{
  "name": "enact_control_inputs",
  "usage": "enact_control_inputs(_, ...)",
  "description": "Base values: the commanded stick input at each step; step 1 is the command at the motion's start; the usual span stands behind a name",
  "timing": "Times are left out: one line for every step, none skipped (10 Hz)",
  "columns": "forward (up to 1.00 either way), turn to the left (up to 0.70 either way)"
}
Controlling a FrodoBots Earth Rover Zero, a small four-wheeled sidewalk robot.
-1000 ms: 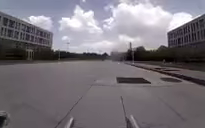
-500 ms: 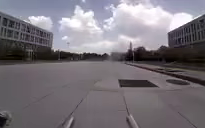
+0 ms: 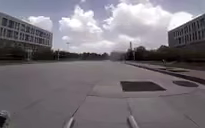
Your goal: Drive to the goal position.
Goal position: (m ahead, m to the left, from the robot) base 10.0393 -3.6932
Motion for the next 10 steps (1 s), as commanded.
enact_control_inputs(0.7,0.0)
enact_control_inputs(0.7,0.0)
enact_control_inputs(0.7,0.0)
enact_control_inputs(0.7,0.0)
enact_control_inputs(0.7,0.0)
enact_control_inputs(0.7,0.0)
enact_control_inputs(0.7,0.0)
enact_control_inputs(0.7,0.0)
enact_control_inputs(0.7,0.0)
enact_control_inputs(0.7,0.0)
